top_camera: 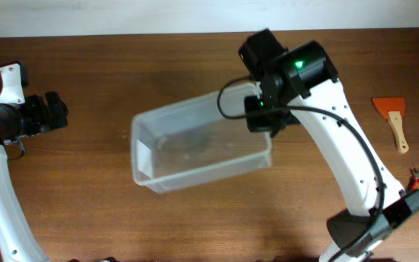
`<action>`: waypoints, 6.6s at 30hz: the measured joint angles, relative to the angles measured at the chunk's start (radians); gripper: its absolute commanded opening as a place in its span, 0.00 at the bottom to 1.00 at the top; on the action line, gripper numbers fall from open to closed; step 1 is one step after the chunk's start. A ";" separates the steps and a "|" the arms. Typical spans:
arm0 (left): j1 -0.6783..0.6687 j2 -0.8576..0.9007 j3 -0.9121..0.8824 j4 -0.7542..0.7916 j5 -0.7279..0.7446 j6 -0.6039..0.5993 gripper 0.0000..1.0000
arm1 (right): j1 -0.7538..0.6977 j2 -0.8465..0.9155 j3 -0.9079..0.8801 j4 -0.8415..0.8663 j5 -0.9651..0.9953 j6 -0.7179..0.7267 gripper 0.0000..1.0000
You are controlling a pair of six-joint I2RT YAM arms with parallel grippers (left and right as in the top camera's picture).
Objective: Pack container
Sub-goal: 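Drag the gripped container rightward to the table center with the right gripper, then open the right gripper and lift it off the container wall, then move the right gripper over the clear marker blister pack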
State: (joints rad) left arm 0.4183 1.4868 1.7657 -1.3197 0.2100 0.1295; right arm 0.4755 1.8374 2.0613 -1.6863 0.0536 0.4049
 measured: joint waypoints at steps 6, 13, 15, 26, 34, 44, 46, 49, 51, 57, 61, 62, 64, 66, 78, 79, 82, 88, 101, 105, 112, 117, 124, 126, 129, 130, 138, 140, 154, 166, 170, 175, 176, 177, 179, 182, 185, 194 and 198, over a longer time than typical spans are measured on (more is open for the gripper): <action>0.000 0.000 0.000 0.000 0.000 0.000 0.99 | 0.000 -0.010 -0.096 0.077 0.042 0.011 0.04; 0.000 0.000 0.000 -0.003 0.000 0.000 0.99 | 0.000 -0.010 -0.203 0.169 0.048 0.032 0.04; 0.000 0.000 0.000 -0.004 0.000 0.000 0.99 | 0.000 -0.010 -0.239 0.192 0.047 0.036 0.04; 0.000 0.000 0.000 -0.005 0.000 0.000 0.99 | -0.005 -0.010 -0.424 0.302 0.051 0.041 0.04; 0.000 0.000 0.000 -0.005 0.000 0.000 0.99 | -0.101 -0.010 -0.528 0.392 0.047 0.006 0.04; 0.000 0.000 0.000 -0.004 0.000 0.000 0.99 | -0.153 -0.011 -0.599 0.455 0.043 -0.055 0.04; 0.000 0.000 0.000 -0.004 0.000 0.000 0.99 | -0.153 -0.018 -0.613 0.462 0.042 -0.058 0.04; 0.000 0.000 0.000 -0.004 0.000 0.000 0.99 | -0.153 -0.029 -0.639 0.476 0.039 -0.066 0.04; 0.000 0.000 0.000 -0.004 0.000 0.000 0.99 | -0.153 -0.037 -0.658 0.501 0.039 -0.077 0.04; 0.000 0.000 0.000 -0.004 0.000 0.000 0.99 | -0.153 -0.041 -0.678 0.578 0.029 -0.129 0.04; 0.000 0.000 0.000 -0.004 0.000 0.000 0.99 | -0.153 -0.041 -0.680 0.587 0.024 -0.144 0.04; 0.000 0.000 0.000 -0.004 0.000 0.000 0.99 | -0.153 -0.041 -0.680 0.586 0.023 -0.143 0.04; 0.000 0.000 0.000 -0.004 0.000 0.000 0.99 | -0.153 -0.041 -0.681 0.584 0.018 -0.139 0.04; 0.000 0.000 0.000 -0.005 0.000 0.000 0.99 | -0.153 -0.041 -0.681 0.578 0.010 -0.121 0.04; 0.000 0.000 0.000 -0.005 0.000 0.000 0.99 | -0.153 -0.041 -0.685 0.549 -0.029 -0.050 0.04; 0.000 0.000 0.000 -0.005 0.000 0.000 0.99 | -0.153 -0.041 -0.689 0.548 -0.033 -0.045 0.04; 0.000 0.000 0.000 -0.005 0.000 0.000 0.99 | -0.153 -0.043 -0.708 0.558 -0.039 -0.038 0.04; 0.000 0.000 0.000 -0.005 0.000 0.000 0.99 | -0.153 -0.069 -0.747 0.603 -0.044 -0.039 0.04; 0.000 0.000 0.000 -0.001 0.000 0.000 0.99 | -0.153 -0.075 -0.756 0.616 -0.046 -0.042 0.04; 0.000 0.000 0.000 -0.001 0.000 0.000 0.99 | -0.153 -0.075 -0.756 0.619 -0.047 -0.043 0.06; 0.000 0.000 0.000 0.000 0.000 0.000 0.99 | -0.153 -0.052 -0.778 0.647 -0.052 -0.077 0.18; 0.000 0.000 0.000 -0.001 0.000 0.000 0.99 | -0.153 -0.036 -0.789 0.647 -0.052 -0.091 0.22; 0.000 0.000 0.000 -0.001 0.000 0.000 0.99 | -0.153 -0.036 -0.789 0.647 -0.051 -0.115 0.22; 0.000 0.000 0.000 -0.001 0.000 0.000 0.99 | -0.153 -0.036 -0.789 0.647 -0.051 -0.123 0.23; 0.000 0.000 0.000 -0.001 0.000 0.000 0.99 | -0.153 -0.035 -0.779 0.644 -0.051 -0.137 0.29; 0.000 0.000 0.000 -0.001 0.000 0.000 0.99 | -0.153 -0.035 -0.770 0.644 -0.051 -0.145 0.32; 0.000 0.000 0.000 -0.001 0.000 0.000 0.99 | -0.153 -0.035 -0.631 0.577 -0.048 -0.160 0.56; 0.000 0.000 0.000 -0.001 0.000 0.000 0.99 | -0.153 -0.035 -0.587 0.533 -0.039 -0.159 0.73; 0.000 0.000 0.000 0.000 0.000 0.000 0.99 | -0.276 -0.034 -0.246 0.117 0.121 -0.229 0.99; 0.000 0.020 0.000 0.002 0.000 0.000 0.99 | -0.443 -0.034 -0.245 0.249 0.139 -0.340 0.99; 0.000 0.027 0.000 -0.005 0.000 0.000 0.99 | -0.526 -0.034 -0.245 0.343 0.055 -0.517 0.99; 0.000 0.027 0.000 -0.005 0.000 0.000 0.99 | -0.649 -0.030 -0.245 0.380 -0.046 -0.653 0.99; 0.000 0.027 0.000 -0.005 0.000 0.000 0.99 | -0.676 -0.026 -0.245 0.381 -0.056 -0.659 0.99; 0.000 0.027 0.000 -0.004 0.000 0.000 0.99 | -0.702 -0.018 -0.245 0.384 -0.065 -0.663 0.99; 0.000 0.027 0.000 0.001 0.000 0.000 0.99 | -0.745 0.005 -0.245 0.386 -0.082 -0.668 0.99; 0.000 0.027 0.000 0.031 0.000 0.000 0.99 | -0.772 0.042 -0.245 0.386 -0.087 -0.669 0.99; 0.000 0.027 0.000 0.039 0.000 0.000 0.99 | -0.774 0.093 -0.245 0.389 -0.097 -0.671 0.99; 0.000 0.027 0.000 0.039 0.000 0.000 0.99 | -0.774 0.191 -0.245 0.433 -0.104 -0.671 0.99; 0.000 0.027 0.000 0.039 0.000 0.000 0.99 | -0.774 0.206 -0.245 0.440 -0.104 -0.671 0.99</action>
State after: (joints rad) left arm 0.4183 1.5139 1.7657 -1.2808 0.2104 0.1295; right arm -0.2985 2.0434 1.8164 -1.2465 -0.0502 -0.2665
